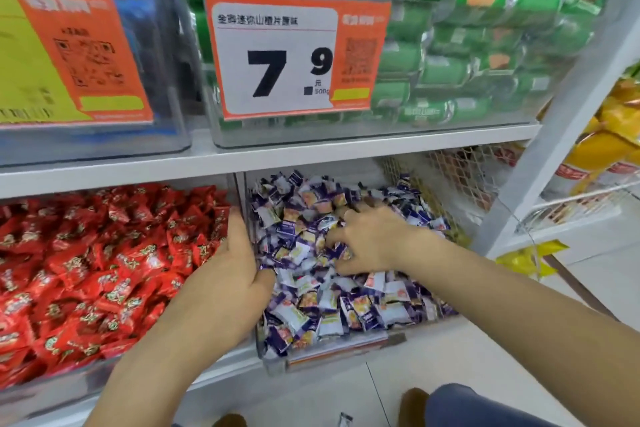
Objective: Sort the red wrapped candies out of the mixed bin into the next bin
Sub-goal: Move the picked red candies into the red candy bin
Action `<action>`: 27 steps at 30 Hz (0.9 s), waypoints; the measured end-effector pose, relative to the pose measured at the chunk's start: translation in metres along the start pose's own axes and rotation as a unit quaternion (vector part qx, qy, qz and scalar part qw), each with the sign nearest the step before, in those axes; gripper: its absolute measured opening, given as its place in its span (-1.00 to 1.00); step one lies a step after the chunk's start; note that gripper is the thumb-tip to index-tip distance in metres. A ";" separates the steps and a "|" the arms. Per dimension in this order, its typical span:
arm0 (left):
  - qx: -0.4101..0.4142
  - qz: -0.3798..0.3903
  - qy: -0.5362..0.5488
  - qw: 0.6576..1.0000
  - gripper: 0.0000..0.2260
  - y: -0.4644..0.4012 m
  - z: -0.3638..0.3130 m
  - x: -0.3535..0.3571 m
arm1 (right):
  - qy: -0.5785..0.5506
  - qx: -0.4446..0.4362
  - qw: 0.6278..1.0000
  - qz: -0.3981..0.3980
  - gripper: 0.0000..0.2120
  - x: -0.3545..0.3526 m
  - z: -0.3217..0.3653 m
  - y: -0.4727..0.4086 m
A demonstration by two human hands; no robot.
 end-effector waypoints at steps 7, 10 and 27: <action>-0.007 -0.008 -0.007 1.000 -0.31 0.000 0.002 0.001 | -0.041 0.109 0.993 0.026 -0.50 0.015 -0.058 0.025; -0.018 -0.007 -0.008 1.000 -0.30 -0.001 0.000 0.001 | -0.069 0.141 0.987 0.044 -0.48 0.024 -0.075 0.038; -0.032 -0.058 -0.091 0.994 -0.28 0.005 -0.012 -0.002 | -0.206 0.122 0.955 0.175 -0.49 0.001 -0.015 0.023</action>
Point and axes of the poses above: each hand's wrist, its own y-axis away from the middle knuckle, its own x-axis out of the palm, z = x × y, the point moved 3 cm from there along -y, towards the middle knuckle, and after that the axes turned 7 degrees about y, right-handed, at the moved point
